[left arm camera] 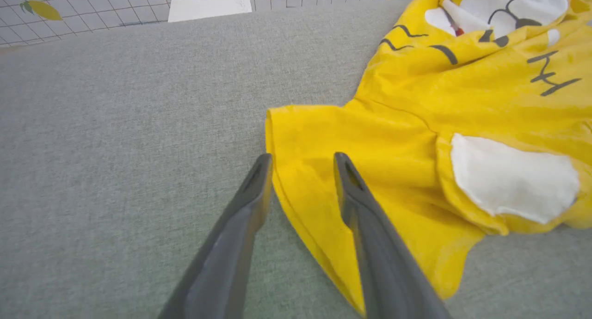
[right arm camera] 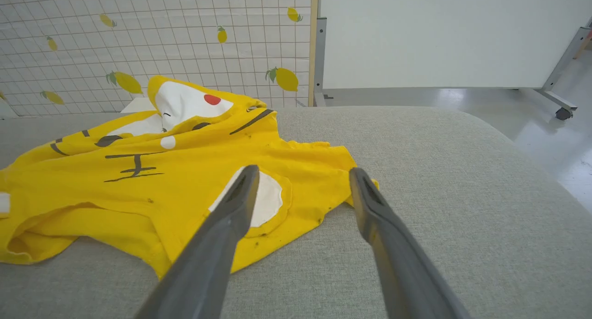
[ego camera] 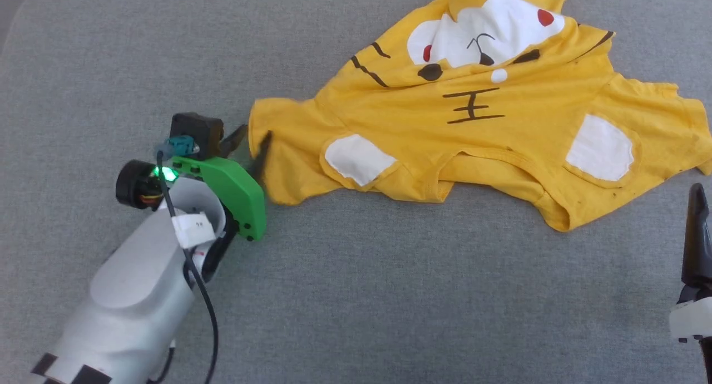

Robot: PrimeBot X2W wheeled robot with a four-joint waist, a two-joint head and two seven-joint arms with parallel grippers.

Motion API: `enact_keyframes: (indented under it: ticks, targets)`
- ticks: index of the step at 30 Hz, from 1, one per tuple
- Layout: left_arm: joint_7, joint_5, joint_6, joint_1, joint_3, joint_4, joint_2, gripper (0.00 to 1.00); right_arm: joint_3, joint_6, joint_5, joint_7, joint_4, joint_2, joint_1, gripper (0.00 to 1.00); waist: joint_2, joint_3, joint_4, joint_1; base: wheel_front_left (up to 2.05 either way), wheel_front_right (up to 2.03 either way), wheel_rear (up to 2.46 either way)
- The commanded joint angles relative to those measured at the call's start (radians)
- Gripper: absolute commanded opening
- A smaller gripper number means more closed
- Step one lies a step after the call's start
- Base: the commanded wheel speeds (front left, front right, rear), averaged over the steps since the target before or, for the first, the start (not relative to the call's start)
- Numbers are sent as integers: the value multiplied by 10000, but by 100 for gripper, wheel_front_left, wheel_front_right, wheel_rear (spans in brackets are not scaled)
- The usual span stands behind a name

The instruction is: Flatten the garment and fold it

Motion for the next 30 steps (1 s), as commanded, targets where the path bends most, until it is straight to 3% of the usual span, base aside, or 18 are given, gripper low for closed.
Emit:
enact_keyframes:
  ticks: [1, 7, 11, 19, 30]
  targets:
    - [-264, -114, 110, 153, 155, -4, -102, 100, 19, -17, -52, 43, -55, 3, 116, 100, 0, -109, 72, 0, 0, 0, 0]
    - [-804, -284, 712, 684, 537, -659, -101, 100, 38, -17, -40, 125, -50, 3, 298, 100, 0, -524, 287, 0, 0, 0, 0]
    - [128, -400, 1161, 1679, 149, -1855, 263, 100, 116, -17, 38, 194, -64, 3, 398, 100, 0, -688, 472, 0, 0, 0, 0]
    - [973, -458, 1306, 1768, -243, -2071, 243, 100, 264, -17, 108, 236, -147, 3, 298, 100, 0, -375, 398, 0, 0, 0, 0]
    - [1682, -729, 1190, 1636, -521, -1611, 42, 100, 245, -17, 214, 178, -133, 3, 261, 100, 0, -73, 194, 0, 0, 0, 0]
